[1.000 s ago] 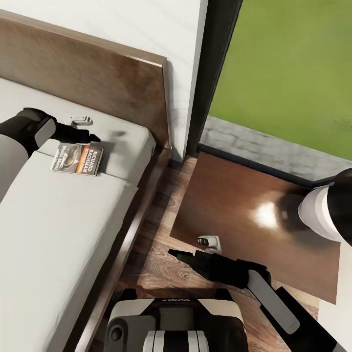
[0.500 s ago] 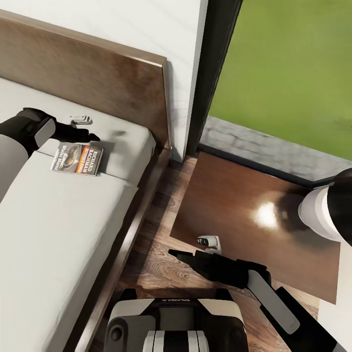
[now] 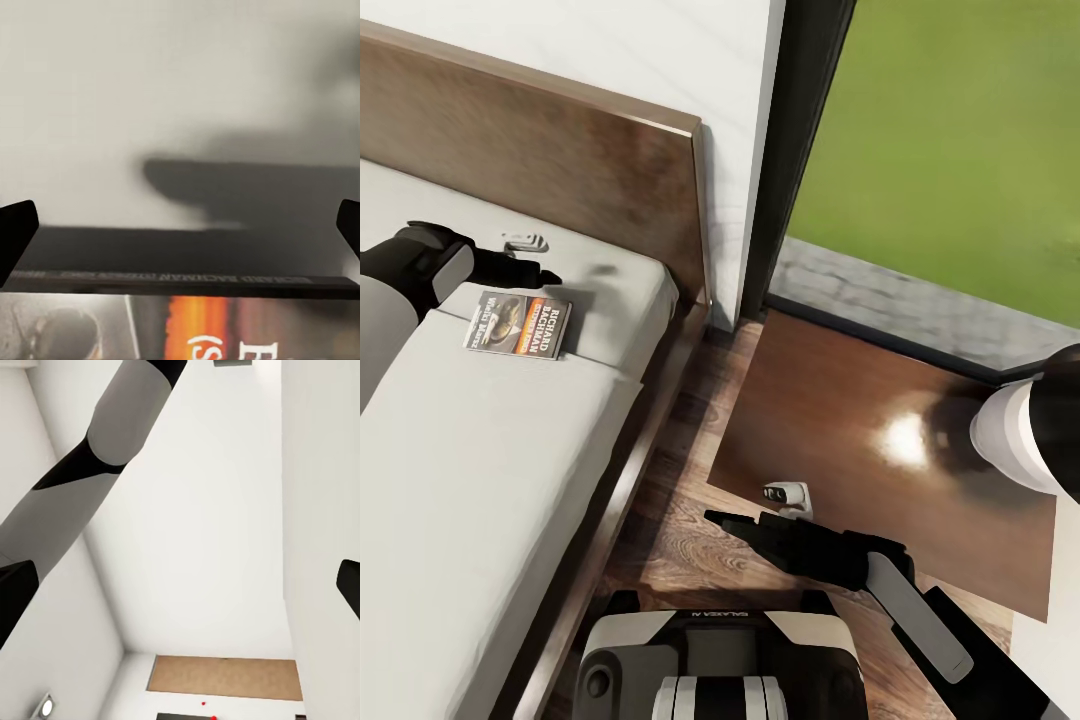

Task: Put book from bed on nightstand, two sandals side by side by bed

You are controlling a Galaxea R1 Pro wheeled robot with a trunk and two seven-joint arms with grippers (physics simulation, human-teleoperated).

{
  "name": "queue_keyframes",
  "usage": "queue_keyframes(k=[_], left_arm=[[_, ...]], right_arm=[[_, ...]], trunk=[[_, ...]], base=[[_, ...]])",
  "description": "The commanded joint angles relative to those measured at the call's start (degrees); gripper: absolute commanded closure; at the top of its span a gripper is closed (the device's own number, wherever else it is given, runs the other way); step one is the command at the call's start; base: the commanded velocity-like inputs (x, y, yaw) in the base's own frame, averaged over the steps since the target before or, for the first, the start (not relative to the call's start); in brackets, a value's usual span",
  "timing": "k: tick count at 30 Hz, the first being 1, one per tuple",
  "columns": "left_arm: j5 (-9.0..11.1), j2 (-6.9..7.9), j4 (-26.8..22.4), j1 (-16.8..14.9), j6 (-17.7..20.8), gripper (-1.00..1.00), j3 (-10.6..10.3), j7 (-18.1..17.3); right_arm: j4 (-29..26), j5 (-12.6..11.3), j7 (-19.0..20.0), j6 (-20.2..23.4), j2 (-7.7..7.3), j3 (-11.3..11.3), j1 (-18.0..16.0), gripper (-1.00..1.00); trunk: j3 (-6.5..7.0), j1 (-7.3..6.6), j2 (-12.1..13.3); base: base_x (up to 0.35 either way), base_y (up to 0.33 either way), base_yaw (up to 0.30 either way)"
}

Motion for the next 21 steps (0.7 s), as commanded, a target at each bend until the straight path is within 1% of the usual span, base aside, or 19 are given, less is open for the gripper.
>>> queue_keyframes(k=[1,21], left_arm=[[0.47,0.05,-0.1,-0.02,0.29,-1.0,-0.49,-0.03],[0.1,0.22,0.56,-0.01,-0.17,-1.0,-0.57,-0.22]], right_arm=[[0.01,-0.53,-0.09,0.38,-0.04,0.1,-0.05,-1.0],[0.01,-0.44,-0.07,0.38,-0.04,0.1,-0.05,-1.0]], trunk=[[-0.02,0.0,-0.02],[-0.03,0.0,-0.02]], base=[[0.0,0.0,0.0],[0.0,0.0,0.0]])
